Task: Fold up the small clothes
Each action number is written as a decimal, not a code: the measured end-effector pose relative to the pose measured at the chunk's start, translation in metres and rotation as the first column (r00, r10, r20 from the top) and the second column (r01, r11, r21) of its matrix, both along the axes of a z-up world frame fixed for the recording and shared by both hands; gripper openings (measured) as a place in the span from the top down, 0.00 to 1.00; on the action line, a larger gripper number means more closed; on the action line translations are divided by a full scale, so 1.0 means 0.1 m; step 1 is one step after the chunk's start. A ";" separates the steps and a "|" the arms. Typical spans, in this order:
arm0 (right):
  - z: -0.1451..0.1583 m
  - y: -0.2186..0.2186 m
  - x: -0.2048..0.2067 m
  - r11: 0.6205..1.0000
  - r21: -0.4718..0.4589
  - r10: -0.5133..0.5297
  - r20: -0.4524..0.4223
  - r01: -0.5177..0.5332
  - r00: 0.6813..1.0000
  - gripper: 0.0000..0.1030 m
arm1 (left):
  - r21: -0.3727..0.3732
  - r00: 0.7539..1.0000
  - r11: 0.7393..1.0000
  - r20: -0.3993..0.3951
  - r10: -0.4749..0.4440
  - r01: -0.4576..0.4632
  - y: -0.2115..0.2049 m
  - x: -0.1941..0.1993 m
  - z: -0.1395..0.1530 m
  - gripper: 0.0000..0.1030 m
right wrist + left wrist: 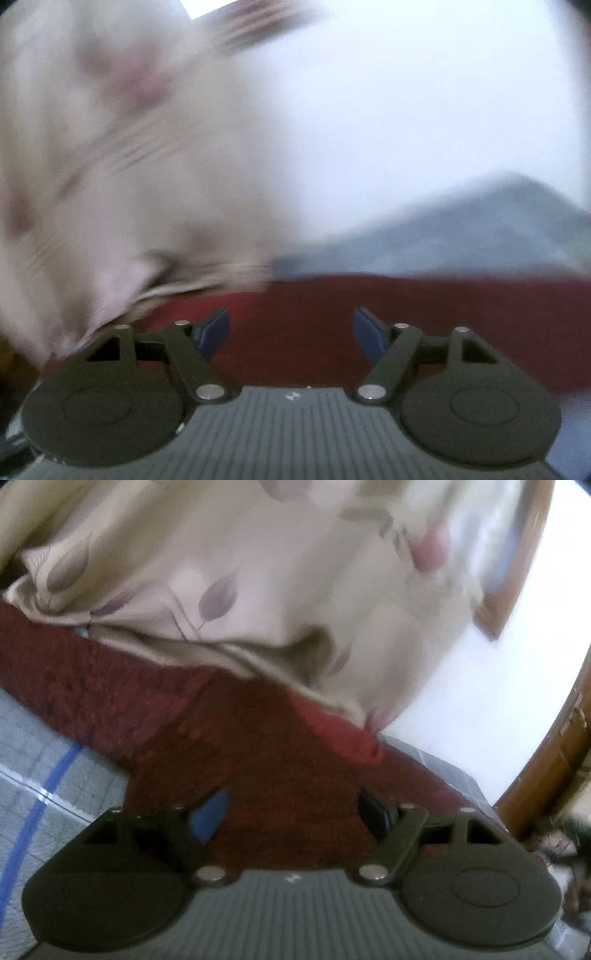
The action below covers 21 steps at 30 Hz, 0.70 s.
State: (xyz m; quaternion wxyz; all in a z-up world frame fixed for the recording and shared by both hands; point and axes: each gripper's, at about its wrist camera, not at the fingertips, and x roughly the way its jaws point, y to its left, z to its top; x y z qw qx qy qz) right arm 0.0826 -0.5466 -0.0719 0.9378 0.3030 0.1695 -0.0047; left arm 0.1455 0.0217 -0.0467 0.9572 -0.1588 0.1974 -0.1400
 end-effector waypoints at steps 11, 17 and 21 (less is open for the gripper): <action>-0.96 -2.45 -1.04 0.819 0.420 -0.327 -0.216 0.390 0.920 0.25 | -0.058 0.996 0.996 -0.055 0.070 -0.073 -0.16 -0.50 0.26 0.20; -1.30 -2.52 -0.67 0.753 0.570 -0.256 -0.205 0.328 0.945 0.23 | -0.008 0.991 0.994 -0.075 0.110 -0.111 -0.20 -0.69 0.29 0.20; -0.99 -2.34 -0.49 0.849 0.401 -0.298 -0.171 0.343 0.939 0.81 | 0.012 0.990 0.994 -0.086 0.110 -0.110 -0.20 -0.75 0.30 0.20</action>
